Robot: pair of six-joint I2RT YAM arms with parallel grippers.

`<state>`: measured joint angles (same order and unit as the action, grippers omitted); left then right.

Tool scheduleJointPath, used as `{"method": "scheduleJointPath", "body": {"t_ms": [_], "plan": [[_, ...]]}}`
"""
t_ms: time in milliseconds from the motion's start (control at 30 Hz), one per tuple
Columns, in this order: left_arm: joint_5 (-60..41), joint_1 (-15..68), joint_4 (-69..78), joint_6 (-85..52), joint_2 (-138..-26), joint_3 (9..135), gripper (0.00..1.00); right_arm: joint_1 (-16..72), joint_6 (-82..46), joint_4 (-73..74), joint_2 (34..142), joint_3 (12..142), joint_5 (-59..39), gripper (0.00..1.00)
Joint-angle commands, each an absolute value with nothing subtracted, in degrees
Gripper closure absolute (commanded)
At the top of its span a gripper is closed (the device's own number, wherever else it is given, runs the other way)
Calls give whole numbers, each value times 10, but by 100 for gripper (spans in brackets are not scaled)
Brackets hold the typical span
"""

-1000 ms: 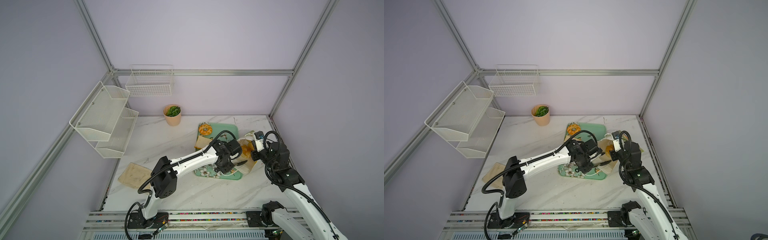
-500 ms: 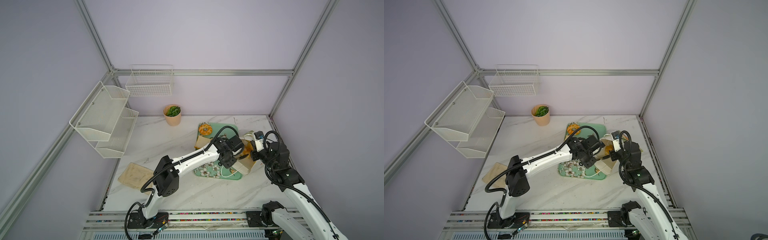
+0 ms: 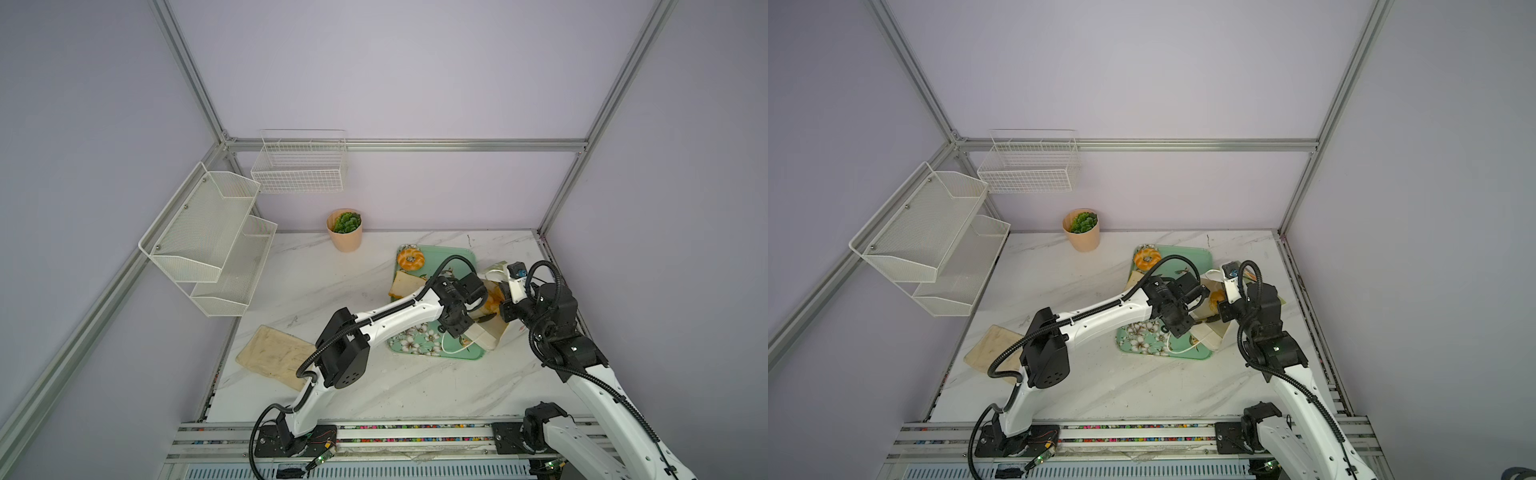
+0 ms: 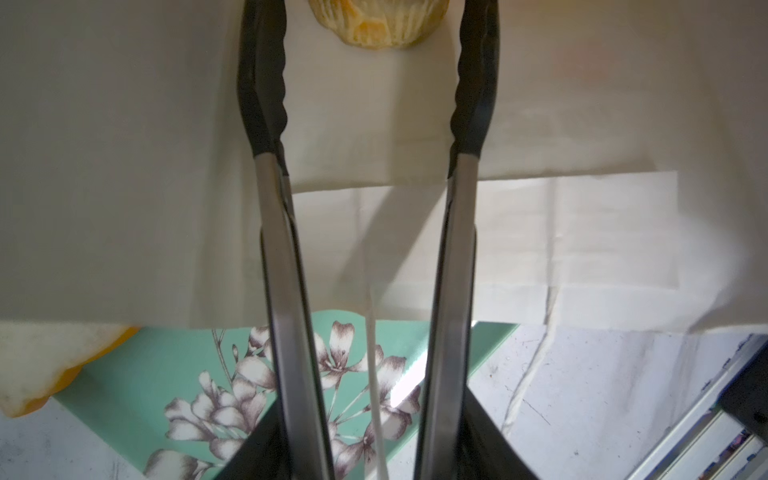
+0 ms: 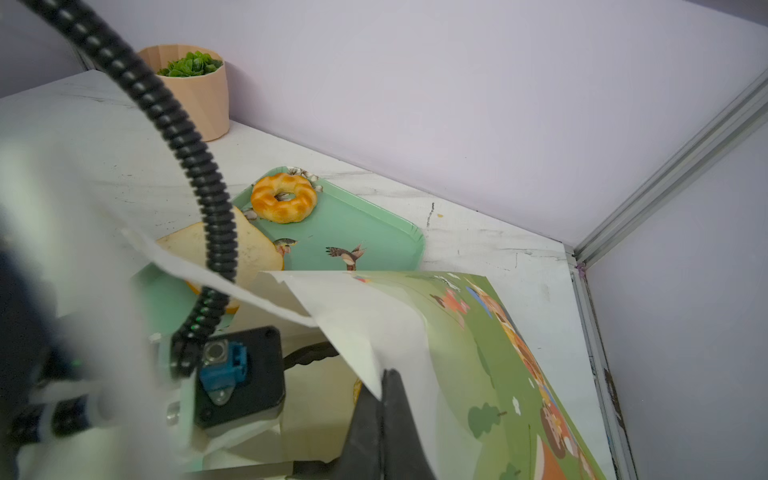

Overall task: Take the fake bread out of the paper bag
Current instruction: 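Reach the left gripper's tongs into the bag opening toward the pastries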

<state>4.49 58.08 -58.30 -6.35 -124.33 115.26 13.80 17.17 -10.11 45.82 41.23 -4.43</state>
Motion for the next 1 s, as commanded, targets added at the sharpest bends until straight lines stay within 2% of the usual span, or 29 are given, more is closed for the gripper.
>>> {"method": "scheduleJointPath", "body": {"t_ms": [0, 267, 567, 967], "plan": [[36, 578, -542, -49, -1251, 1226, 50, 138, 160, -97, 463, 429, -66, 100], [33, 574, -530, -48, -1291, 1259, 54, 139, 159, -93, 460, 426, -67, 100], [43, 573, -527, -52, -1244, 1225, 79, 138, 156, -85, 460, 421, -55, 100], [63, 574, -519, -63, -1141, 1132, 82, 138, 139, -81, 473, 425, -40, 100]]}}
